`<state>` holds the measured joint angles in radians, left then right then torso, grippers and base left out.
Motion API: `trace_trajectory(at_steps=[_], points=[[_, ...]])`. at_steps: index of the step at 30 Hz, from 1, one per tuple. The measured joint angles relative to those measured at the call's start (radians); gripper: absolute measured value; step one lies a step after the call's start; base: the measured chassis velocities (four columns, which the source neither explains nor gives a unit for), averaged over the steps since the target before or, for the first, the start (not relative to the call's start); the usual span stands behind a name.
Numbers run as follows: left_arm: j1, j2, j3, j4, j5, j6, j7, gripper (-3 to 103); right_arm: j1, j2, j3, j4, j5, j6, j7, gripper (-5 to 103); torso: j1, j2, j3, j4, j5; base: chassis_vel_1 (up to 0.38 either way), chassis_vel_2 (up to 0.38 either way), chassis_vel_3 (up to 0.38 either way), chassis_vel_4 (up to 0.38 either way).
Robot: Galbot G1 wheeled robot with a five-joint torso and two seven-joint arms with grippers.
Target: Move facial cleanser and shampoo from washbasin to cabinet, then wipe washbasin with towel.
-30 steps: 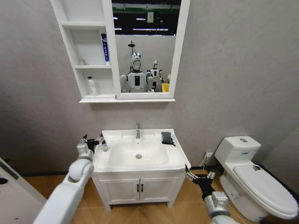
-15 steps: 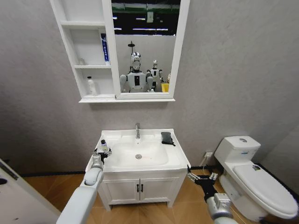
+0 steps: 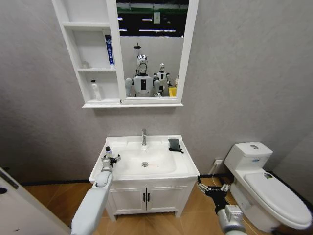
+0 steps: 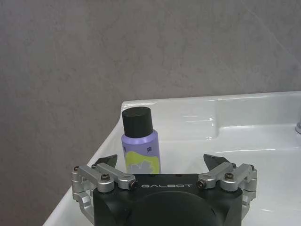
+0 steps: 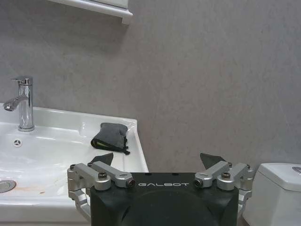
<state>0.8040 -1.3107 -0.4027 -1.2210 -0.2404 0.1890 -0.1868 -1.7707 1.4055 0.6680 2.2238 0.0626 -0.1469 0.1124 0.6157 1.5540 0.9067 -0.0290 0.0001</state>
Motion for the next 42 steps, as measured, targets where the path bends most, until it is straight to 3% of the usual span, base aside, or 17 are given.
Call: trace_trajectory(at_steps=[6,11,14,21,25,28,30,31,32,33,34,35,36,37,38,41,42], points=[[-0.042,-0.001,-0.004,0.049,0.0,-0.003,0.0,102,0.011,0.001,-0.005,-0.006,-0.002,-0.002,0.0,100,0.0,0.0,0.0,0.0001,0.0,0.0,0.0,0.0,0.0],[-0.068,-0.017,-0.001,0.078,0.001,-0.003,0.007,82,0.009,-0.001,0.002,-0.01,0.008,-0.004,0.008,100,0.0,0.0,0.0,0.0,0.0,0.0,0.0,0.0,0.0],[-0.072,-0.021,0.0,0.087,0.001,-0.003,0.008,77,0.009,-0.003,0.008,-0.01,0.023,-0.006,0.012,100,0.0,0.0,0.0,-0.0001,-0.0002,0.0,0.0,0.0,0.0],[-0.098,-0.018,0.001,0.114,-0.006,0.0,0.008,44,0.016,-0.013,0.028,-0.013,0.052,-0.012,0.023,100,0.0,0.0,0.0,0.0,-0.0001,0.0,0.0,0.0,0.0],[-0.097,-0.011,-0.002,0.106,-0.013,0.001,0.008,43,0.02,-0.011,0.023,-0.014,0.052,-0.013,0.024,100,0.0,0.0,0.0,-0.0002,-0.0002,0.0,0.0,0.0,0.0],[-0.066,0.018,-0.001,0.005,-0.04,0.027,-0.002,43,0.027,-0.011,0.017,-0.015,0.051,-0.017,0.025,100,0.0,0.0,0.0,-0.0003,-0.0005,0.0,0.0,0.0,0.0],[-0.031,0.086,0.013,-0.194,-0.101,0.114,-0.049,43,0.031,-0.014,0.013,-0.015,0.049,-0.023,0.025,100,0.0,0.0,0.0,0.0003,-0.0004,0.0,0.0,0.0,0.0],[-0.031,0.086,0.013,-0.194,-0.101,0.114,-0.049,43,0.031,-0.014,0.013,-0.015,0.049,-0.023,0.025,100,0.0,0.0,0.0,0.0003,-0.0004,0.0,0.0,0.0,0.0],[-0.027,0.116,0.017,-0.268,-0.128,0.156,-0.068,43,0.033,-0.014,0.01,-0.016,0.049,-0.025,0.025,100,0.0,0.0,0.0,0.0003,-0.0003,0.0,0.0,0.0,0.0],[-0.041,0.191,0.035,-0.426,-0.235,0.265,-0.135,43,0.037,-0.011,0.009,-0.026,0.043,-0.025,0.025,100,0.0,0.0,0.0,0.0006,-0.0001,0.0,0.0,0.0,0.0],[-0.041,0.191,0.035,-0.426,-0.235,0.265,-0.135,43,0.037,-0.011,0.009,-0.026,0.043,-0.025,0.025,100,0.0,0.0,0.0,0.0006,-0.0001,0.0,0.0,0.0,0.0],[-0.081,0.251,0.048,-0.545,-0.354,0.356,-0.196,43,0.038,-0.006,0.01,-0.037,0.031,-0.018,0.022,100,0.0,0.0,0.0,0.0004,-0.0003,0.0,0.0,0.0,0.0],[-0.13,0.305,0.06,-0.623,-0.459,0.41,-0.235,43,0.037,-0.002,0.01,-0.046,0.024,-0.011,0.02,100,0.0,0.0,0.0,-0.0003,0.0008,0.0,0.0,0.0,0.0],[-0.154,0.329,0.067,-0.65,-0.506,0.429,-0.25,43,0.036,-0.001,0.01,-0.048,0.022,-0.009,0.019,100,0.0,0.0,0.0,-0.0004,0.0011,0.0,0.0,0.0,0.0],[-0.229,0.386,0.098,-0.683,-0.606,0.468,-0.268,43,0.034,0.002,0.006,-0.055,0.019,-0.007,0.017,100,0.0,0.0,0.0,-0.0002,0.0002,0.0,0.0,0.0,0.0],[-0.273,0.408,0.12,-0.684,-0.644,0.479,-0.273,43,0.036,0.003,0.003,-0.058,0.019,-0.007,0.016,100,0.0,0.0,0.0,0.0002,-0.0008,0.0,0.0,0.0,0.0],[-0.371,0.432,0.171,-0.654,-0.69,0.484,-0.276,43,0.043,0.006,-0.002,-0.062,0.017,-0.007,0.016,100,0.0,0.0,0.0,0.0002,0.0,0.0,0.0,0.0,0.0]])
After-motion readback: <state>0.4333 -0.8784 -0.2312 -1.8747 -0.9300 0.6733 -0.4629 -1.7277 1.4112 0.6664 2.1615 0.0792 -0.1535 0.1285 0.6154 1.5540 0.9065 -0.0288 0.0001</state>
